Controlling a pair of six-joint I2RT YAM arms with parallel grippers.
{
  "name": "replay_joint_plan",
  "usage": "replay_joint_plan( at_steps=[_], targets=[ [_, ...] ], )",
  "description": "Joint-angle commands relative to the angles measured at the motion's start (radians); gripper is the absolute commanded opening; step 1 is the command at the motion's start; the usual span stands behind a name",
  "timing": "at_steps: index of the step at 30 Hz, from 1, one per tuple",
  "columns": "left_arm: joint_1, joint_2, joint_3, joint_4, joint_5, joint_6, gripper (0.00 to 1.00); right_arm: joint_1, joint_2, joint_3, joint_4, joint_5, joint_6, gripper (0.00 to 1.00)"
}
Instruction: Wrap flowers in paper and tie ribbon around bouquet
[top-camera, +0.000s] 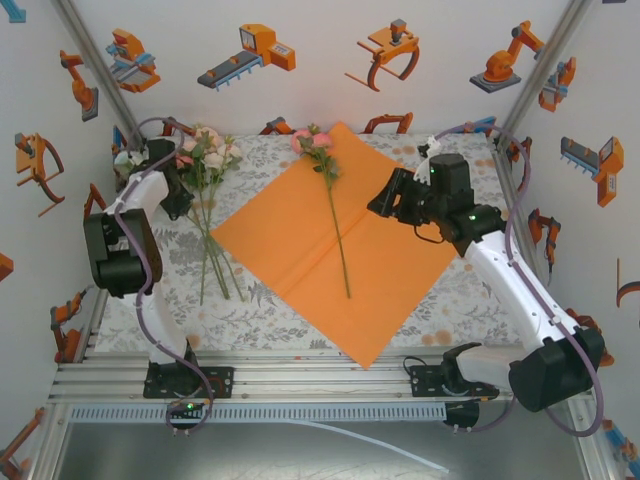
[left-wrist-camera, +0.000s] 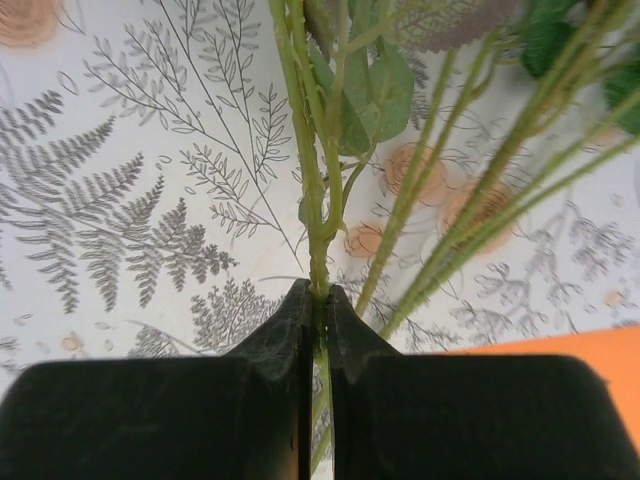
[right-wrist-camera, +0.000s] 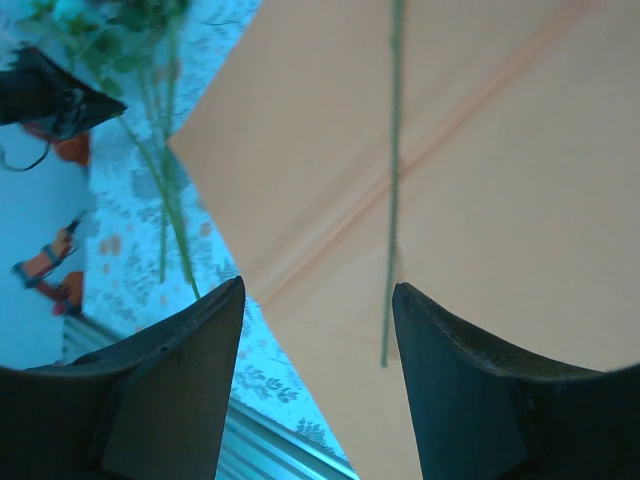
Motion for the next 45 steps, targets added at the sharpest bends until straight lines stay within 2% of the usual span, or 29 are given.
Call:
replay_joint_plan(
  at_steps=[1, 4, 8, 12, 14, 16, 18, 20, 27, 30, 32, 35, 40, 45],
  targets=[
    [-0.002, -0.112, 0.040, -0.025, 0.004, 0.088, 0.03, 0.001, -0.019, -0.010, 0.173, -0.175, -0.022, 0.56],
    [-0.008, -0.180, 0.047, -0.025, 0.086, 0.096, 0.00, 0.001, -0.016, -0.015, 0.229, -0.230, -0.007, 0.55],
    [-0.056, -0.242, 0.095, 0.005, 0.256, 0.070, 0.00, 0.002, -0.020, -0.017, 0.228, -0.215, -0.004, 0.55],
    [-0.216, -0.215, 0.216, 0.022, 0.250, 0.049, 0.00, 0.001, -0.030, -0.031, 0.218, -0.183, -0.001, 0.55],
    [-0.301, -0.164, 0.280, 0.029, 0.204, -0.009, 0.00, 0.001, -0.035, -0.035, 0.205, -0.163, -0.001, 0.55],
    [-0.381, -0.094, 0.331, 0.083, 0.205, -0.065, 0.00, 0.001, -0.044, -0.042, 0.196, -0.150, 0.002, 0.55],
    [-0.464, 0.008, 0.419, 0.128, 0.201, -0.069, 0.00, 0.002, -0.057, -0.049, 0.186, -0.138, 0.001, 0.55],
    [-0.526, 0.122, 0.554, 0.094, 0.191, -0.077, 0.00, 0.002, -0.074, -0.059, 0.177, -0.125, 0.001, 0.55],
    [-0.667, 0.449, 0.948, 0.003, 0.161, -0.145, 0.00, 0.001, -0.140, -0.089, 0.126, -0.077, 0.000, 0.55],
    [-0.698, 0.542, 1.021, -0.021, 0.173, -0.186, 0.00, 0.001, -0.174, -0.108, 0.117, -0.053, 0.001, 0.55],
    [-0.707, 0.570, 1.005, -0.024, 0.163, -0.250, 0.00, 0.001, -0.193, -0.116, 0.107, -0.040, -0.003, 0.55],
    [-0.712, 0.614, 0.992, -0.003, 0.169, -0.271, 0.00, 0.002, -0.215, -0.125, 0.092, -0.024, -0.006, 0.55],
    [-0.708, 0.686, 1.013, 0.078, 0.245, -0.155, 0.00, 0.001, -0.231, -0.127, 0.066, -0.015, -0.010, 0.55],
    [-0.684, 0.725, 1.042, 0.013, 0.260, -0.097, 0.02, 0.001, -0.239, -0.123, 0.051, -0.007, -0.017, 0.55]
  ],
)
